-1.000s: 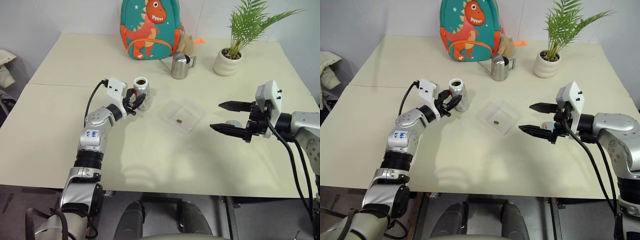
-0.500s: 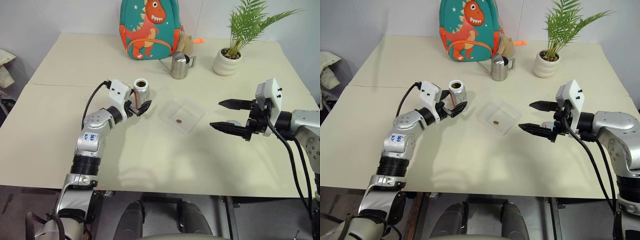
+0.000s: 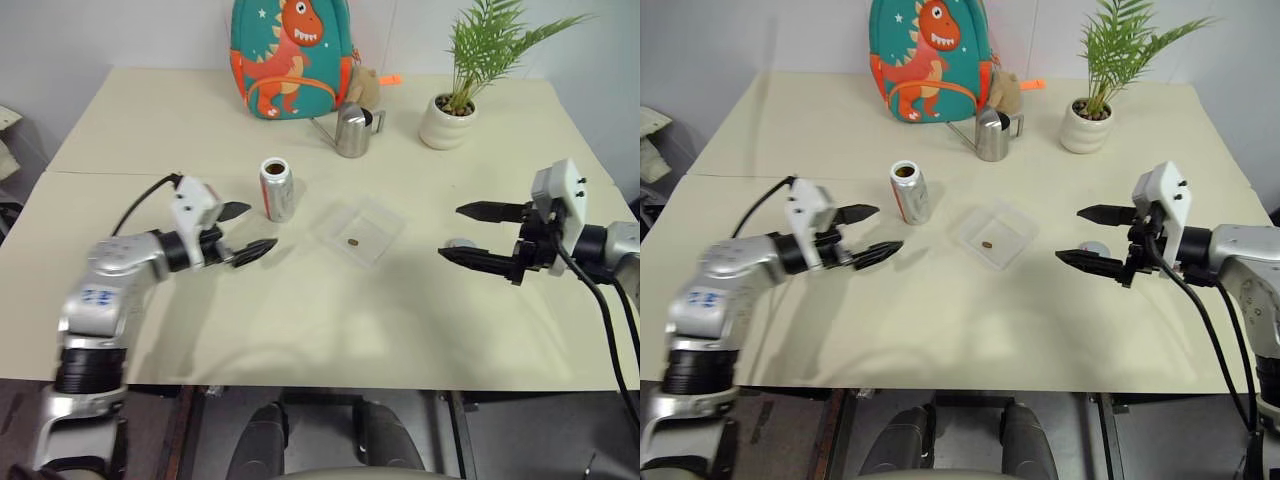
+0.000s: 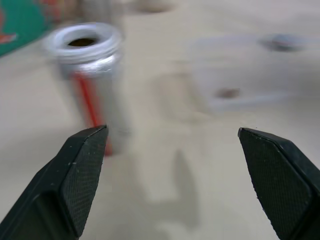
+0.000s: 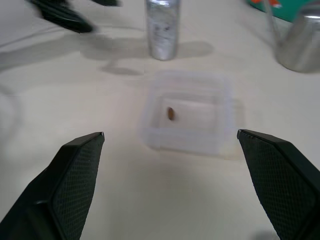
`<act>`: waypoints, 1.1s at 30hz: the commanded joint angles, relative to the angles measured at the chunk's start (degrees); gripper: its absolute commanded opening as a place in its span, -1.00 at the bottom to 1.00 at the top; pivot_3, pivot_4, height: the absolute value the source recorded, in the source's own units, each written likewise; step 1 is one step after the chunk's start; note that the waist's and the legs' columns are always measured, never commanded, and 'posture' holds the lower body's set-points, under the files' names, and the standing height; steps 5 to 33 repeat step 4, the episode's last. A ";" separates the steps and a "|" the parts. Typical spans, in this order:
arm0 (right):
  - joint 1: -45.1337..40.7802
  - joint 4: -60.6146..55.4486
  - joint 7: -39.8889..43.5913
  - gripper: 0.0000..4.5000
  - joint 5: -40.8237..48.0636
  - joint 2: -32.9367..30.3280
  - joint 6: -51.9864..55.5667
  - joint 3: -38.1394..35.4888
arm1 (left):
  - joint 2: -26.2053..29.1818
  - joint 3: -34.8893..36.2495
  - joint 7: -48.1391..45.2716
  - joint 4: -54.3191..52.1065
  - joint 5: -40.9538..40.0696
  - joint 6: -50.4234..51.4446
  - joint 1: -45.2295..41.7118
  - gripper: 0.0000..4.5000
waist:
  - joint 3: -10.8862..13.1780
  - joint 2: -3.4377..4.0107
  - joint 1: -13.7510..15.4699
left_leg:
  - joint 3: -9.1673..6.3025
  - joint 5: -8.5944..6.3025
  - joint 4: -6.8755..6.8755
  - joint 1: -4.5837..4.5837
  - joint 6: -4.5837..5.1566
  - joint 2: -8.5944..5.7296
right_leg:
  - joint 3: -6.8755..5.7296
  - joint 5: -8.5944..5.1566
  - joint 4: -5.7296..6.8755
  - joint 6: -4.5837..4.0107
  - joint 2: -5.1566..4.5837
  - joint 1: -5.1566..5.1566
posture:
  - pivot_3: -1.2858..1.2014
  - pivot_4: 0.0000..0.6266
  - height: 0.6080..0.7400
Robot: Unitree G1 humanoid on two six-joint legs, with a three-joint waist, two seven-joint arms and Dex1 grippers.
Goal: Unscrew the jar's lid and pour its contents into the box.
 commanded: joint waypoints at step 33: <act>3.06 2.13 4.39 1.00 -1.08 -3.79 -4.07 -5.15 | 10.08 10.62 -18.69 19.51 -3.29 -16.27 -3.15 0.97 | -0.02 0.03 0.01 | 0.02 -0.01 -0.04 0.11 0.01 0.08 | -0.13 -0.04 -0.02 -0.24 0.00 0.03 | 0.03 -0.52 1.00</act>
